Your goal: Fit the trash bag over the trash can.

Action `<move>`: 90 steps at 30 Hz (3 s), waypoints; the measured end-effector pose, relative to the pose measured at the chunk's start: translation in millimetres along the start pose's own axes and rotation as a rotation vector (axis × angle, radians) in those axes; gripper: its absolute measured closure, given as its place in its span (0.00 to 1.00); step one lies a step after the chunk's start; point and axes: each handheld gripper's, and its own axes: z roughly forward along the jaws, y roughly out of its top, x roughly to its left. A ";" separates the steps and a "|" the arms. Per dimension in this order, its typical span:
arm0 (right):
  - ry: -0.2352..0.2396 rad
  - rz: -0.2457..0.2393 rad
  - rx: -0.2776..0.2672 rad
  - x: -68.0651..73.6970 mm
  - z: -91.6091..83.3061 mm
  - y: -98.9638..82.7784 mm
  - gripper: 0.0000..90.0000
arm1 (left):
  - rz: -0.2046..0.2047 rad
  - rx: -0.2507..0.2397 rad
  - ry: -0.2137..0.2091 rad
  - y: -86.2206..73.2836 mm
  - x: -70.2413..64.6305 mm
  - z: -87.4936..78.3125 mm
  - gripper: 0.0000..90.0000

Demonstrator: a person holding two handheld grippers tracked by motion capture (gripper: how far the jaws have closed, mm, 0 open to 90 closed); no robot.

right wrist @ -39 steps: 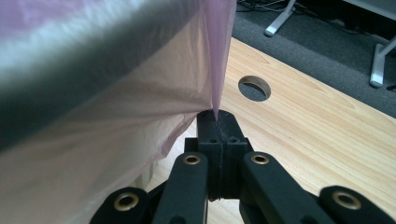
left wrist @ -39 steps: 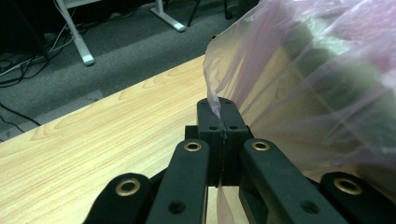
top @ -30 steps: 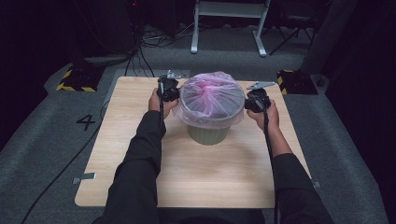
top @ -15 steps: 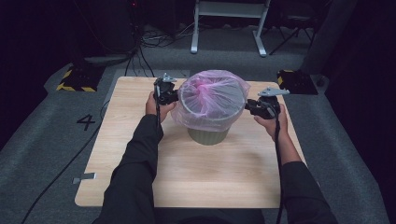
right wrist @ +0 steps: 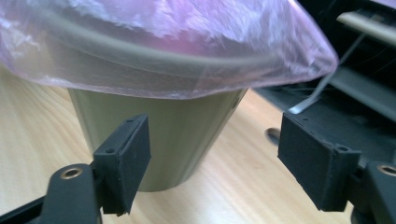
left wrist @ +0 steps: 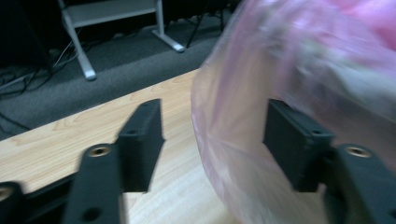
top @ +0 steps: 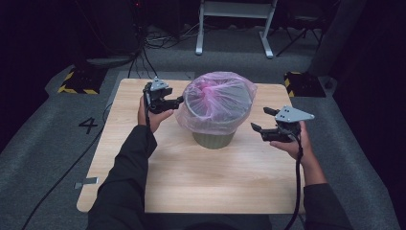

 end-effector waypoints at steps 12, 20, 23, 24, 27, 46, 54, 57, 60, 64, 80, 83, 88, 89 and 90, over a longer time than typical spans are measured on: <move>-0.024 -0.163 0.036 15.1 12.5 13.7 0.27 | 0.198 0.026 -0.174 -26.1 -43.7 -53.3 0.19; -0.063 -0.176 0.061 16.8 24.5 13.1 0.36 | 0.233 0.040 -0.207 -32.2 -69.5 -37.3 0.19; -0.068 -0.165 0.040 14.0 26.8 11.4 0.55 | 0.266 0.040 -0.183 -30.7 -75.1 -31.8 0.31; -0.084 -0.164 0.029 13.5 27.3 11.0 0.62 | 0.278 0.035 -0.173 -30.0 -76.7 -31.4 0.38; -0.100 -0.157 0.004 10.8 26.0 9.8 0.81 | 0.296 0.014 -0.166 -28.9 -78.4 -31.5 0.57; -0.100 -0.159 0.072 14.0 22.5 -11.0 1.00 | 0.343 0.037 -0.201 -30.7 -76.4 -29.8 1.00; -0.148 -0.117 -0.006 21.5 17.4 -9.3 0.32 | 0.293 -0.017 -0.208 -31.5 -70.7 -39.1 0.98; -0.202 -0.179 -0.055 32.7 13.7 -3.7 0.27 | 0.303 -0.017 -0.213 -32.0 -72.1 -42.5 0.98; -0.229 -0.226 -0.039 37.2 16.8 0.0 0.27 | 0.302 -0.029 -0.219 -31.6 -73.4 -45.6 0.98; -0.274 -0.280 -0.028 41.6 22.0 6.1 0.33 | 0.302 -0.065 -0.226 -27.6 -74.2 -53.3 0.96; -0.147 -0.351 -0.101 57.0 10.8 13.4 0.61 | 0.377 -0.082 -0.271 -19.1 -95.5 -62.4 0.99; -0.128 -0.353 -0.110 66.4 11.3 13.6 0.38 | 0.392 -0.083 -0.286 -17.9 -103.1 -62.1 0.99; -0.169 -0.355 -0.169 81.2 9.4 14.0 0.30 | 0.421 -0.076 -0.313 -17.5 -113.2 -62.3 0.99; -0.175 -0.351 -0.183 82.9 8.5 14.7 0.30 | 0.428 -0.073 -0.319 -17.3 -114.7 -62.2 0.99; -0.183 -0.352 -0.193 84.1 7.9 15.7 0.29 | 0.433 -0.072 -0.325 -17.1 -116.2 -62.0 0.99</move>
